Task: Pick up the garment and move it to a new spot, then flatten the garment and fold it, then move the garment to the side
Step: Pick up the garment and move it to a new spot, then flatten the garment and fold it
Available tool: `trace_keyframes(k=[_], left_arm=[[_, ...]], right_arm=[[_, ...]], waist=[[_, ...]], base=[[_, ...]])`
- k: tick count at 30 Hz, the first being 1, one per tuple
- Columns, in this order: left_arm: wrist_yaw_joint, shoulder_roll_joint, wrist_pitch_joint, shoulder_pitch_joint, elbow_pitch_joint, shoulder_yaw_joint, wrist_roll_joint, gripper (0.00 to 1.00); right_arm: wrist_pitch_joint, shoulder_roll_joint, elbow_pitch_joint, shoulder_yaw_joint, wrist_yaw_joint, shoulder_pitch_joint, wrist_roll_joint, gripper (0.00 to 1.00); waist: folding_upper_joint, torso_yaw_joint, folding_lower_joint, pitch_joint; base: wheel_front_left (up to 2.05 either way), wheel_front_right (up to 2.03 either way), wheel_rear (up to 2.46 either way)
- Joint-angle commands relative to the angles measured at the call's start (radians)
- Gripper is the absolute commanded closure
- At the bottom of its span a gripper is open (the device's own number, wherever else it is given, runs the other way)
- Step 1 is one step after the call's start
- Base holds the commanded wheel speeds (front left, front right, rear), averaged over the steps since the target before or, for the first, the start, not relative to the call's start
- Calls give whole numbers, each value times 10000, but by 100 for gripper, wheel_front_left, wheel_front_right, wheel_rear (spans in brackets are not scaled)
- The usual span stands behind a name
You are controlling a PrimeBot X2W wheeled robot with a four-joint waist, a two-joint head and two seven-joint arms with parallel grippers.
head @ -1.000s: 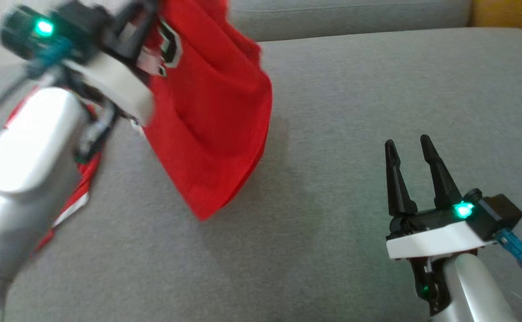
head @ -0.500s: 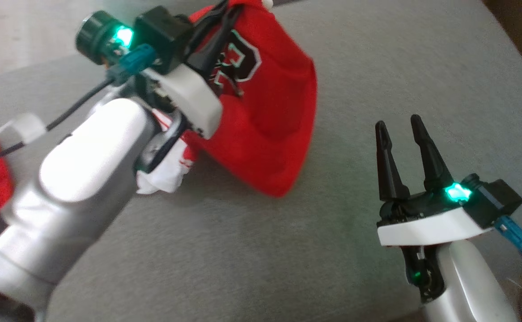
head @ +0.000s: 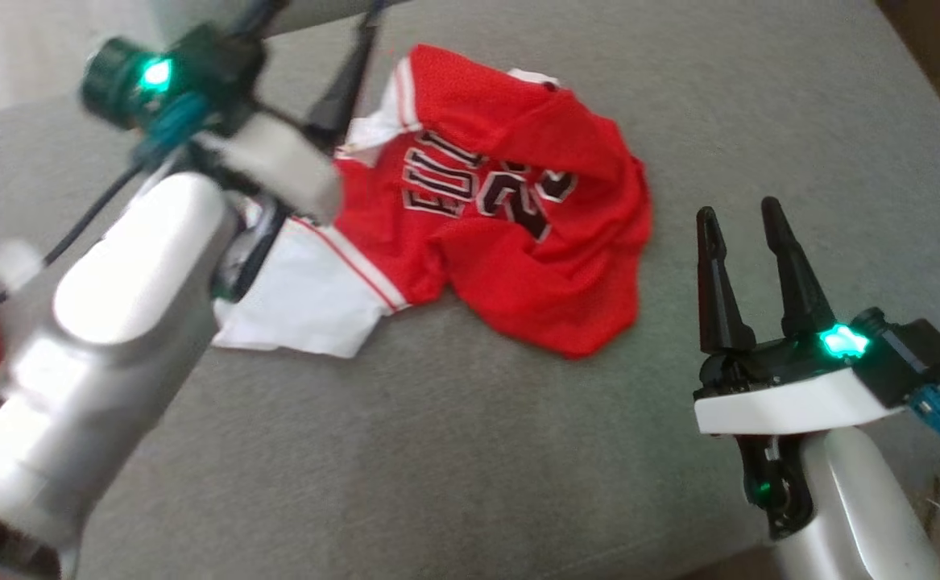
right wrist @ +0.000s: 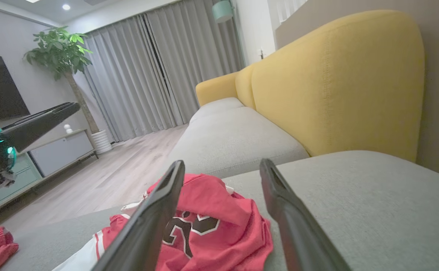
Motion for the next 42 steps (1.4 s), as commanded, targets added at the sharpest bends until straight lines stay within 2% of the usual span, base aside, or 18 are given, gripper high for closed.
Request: trace_keyframes(k=[1,7,8,13,18,22,25,32,35,42], left_arm=[[102,498,-315,-23,-167,568,-123,0],[279,1060,-1452,1570,-482,858,-379,0],[417,1162,-1672,2232,-741,984,-445,0],[738,1190,-1853,3667,-1393,1362,-525,0],[1085,770,-1874,5479,-2417,2200,-128,0],[1187,153,-1876,6748,-3064,3007,405,0],[1017,-285,-1876,7350,-3396,3566,833,0],[231,-886,-1877,7684,-3396,4223,1675,0],[-5,-1132,-1877,7668,-3300,4483,1878,0],[-562,-1687,-1878,7676,-2988,4896,2301,0]], right_arm=[[-93,-43,-332,126,-7,-62,-130,0],[-93,-43,-205,-74,-7,234,-521,0],[-93,-43,-148,-146,-7,359,-650,0],[-93,-43,-36,-289,-7,566,-846,0],[-93,-43,105,-474,-7,824,-926,0],[-93,-43,158,-514,-7,1021,-961,0],[-93,-43,163,-593,-7,1096,-969,0],[-93,-43,465,-570,-7,1048,-1274,0],[89,-43,1180,-624,-7,956,-1617,0],[1414,-43,3034,-872,-7,477,-2780,0]], waist=[[0,465,-1,-225],[0,1490,-1,-621],[0,1818,-1,-767],[0,2350,-1,-1031],[0,2815,-1,-1336],[0,3000,-1,-1471],[0,3123,-1,-1461],[0,3382,-1,-1214],[0,3462,-1,-1076],[0,3651,-1,-857]], base=[[0,0,0],[0,0,0],[0,0,0],[0,0,0],[0,0,0],[0,0,0],[0,0,0],[0,0,0],[0,0,0],[0,0,0]])
